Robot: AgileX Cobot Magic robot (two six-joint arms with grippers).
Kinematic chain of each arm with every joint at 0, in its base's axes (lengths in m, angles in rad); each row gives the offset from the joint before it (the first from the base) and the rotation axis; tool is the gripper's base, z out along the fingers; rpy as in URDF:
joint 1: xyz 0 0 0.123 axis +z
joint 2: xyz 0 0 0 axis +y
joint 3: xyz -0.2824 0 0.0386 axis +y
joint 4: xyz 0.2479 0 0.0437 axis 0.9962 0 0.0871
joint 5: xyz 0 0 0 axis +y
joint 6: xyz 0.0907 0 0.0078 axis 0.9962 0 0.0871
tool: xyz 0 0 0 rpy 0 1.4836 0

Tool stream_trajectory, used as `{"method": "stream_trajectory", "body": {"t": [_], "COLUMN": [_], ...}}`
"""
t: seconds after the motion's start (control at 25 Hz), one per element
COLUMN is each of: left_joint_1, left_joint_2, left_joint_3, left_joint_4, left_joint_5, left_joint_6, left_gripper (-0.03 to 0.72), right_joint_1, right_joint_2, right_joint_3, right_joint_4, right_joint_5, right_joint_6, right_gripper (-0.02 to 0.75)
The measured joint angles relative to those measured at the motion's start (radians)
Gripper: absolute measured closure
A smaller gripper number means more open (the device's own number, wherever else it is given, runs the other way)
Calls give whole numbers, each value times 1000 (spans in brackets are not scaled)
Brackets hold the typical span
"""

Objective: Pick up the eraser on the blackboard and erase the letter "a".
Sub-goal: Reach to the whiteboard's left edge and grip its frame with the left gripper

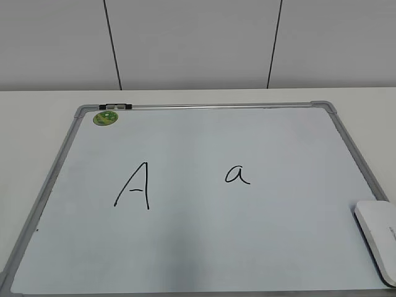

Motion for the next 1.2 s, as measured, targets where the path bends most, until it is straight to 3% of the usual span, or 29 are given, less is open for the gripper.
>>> {"method": "stream_trajectory", "body": {"t": [0.64, 1.2], "left_joint_1": [0, -4], "left_joint_2": [38, 862], "left_joint_3": [-4, -280], "left_joint_4": [0, -22], "left_joint_5": [0, -138], "left_joint_6": [1, -38], "left_gripper": [456, 447], "right_joint_1": [0, 0], "right_joint_2": [0, 0], "right_joint_3": [0, 0], "right_joint_4": [0, 0], "right_joint_5": [0, 0], "right_joint_6": [0, 0], "right_gripper": [204, 204]}}
